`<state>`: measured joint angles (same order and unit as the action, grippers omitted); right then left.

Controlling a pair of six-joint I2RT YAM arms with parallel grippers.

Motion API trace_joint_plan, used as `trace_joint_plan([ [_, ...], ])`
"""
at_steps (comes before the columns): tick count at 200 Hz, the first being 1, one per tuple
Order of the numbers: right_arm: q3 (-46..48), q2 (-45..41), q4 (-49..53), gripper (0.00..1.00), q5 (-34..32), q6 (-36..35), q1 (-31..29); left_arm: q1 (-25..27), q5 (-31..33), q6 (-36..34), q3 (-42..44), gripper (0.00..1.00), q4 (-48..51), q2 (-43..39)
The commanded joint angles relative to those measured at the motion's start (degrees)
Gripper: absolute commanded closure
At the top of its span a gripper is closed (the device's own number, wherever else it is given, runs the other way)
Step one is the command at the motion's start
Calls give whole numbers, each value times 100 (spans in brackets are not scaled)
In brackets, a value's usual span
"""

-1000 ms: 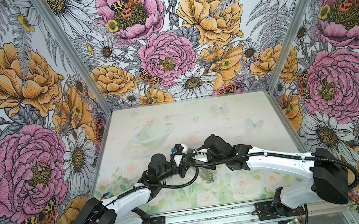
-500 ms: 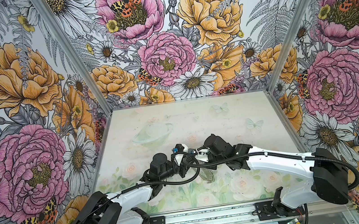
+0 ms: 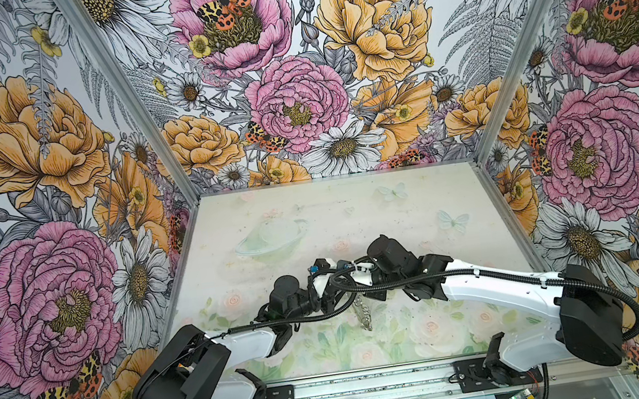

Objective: Put the keys on the keyring

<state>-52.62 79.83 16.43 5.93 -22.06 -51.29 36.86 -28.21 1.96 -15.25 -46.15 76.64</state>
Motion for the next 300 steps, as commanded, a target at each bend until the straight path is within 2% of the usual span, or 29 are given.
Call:
trace_joint_plan([
  [1,18,-117,-342,100,164,86,27,-2,-398,-252,-2,87,-561,52],
  [69,34,-99,-333,100,215,101,28,10,-362,-202,-71,100,-789,306],
  [93,24,-137,-344,100,347,293,176,15,-293,-189,-14,100,-963,386],
  [121,279,-459,-695,76,742,557,479,16,-278,-208,20,100,-1007,395],
  [137,562,-669,-1074,71,1035,722,678,14,-273,-229,38,100,-1023,395],
  [151,820,-767,-1478,70,1635,954,1052,19,-290,-248,61,100,-1073,403],
  [167,1219,-791,-2095,70,2620,954,1511,15,-349,-248,91,100,-1182,428],
  [184,1546,-846,-2582,69,3127,777,1646,-1,-480,-248,75,100,-1246,520],
  [216,1532,-561,-2534,71,3871,534,1788,-47,-806,-220,53,100,-1494,727],
  [235,1533,-425,-2598,73,4116,512,1788,-64,-896,-160,37,100,-1740,901],
  [300,1554,-50,-2609,80,3969,544,1804,-58,-987,-155,79,100,-2153,1081],
])
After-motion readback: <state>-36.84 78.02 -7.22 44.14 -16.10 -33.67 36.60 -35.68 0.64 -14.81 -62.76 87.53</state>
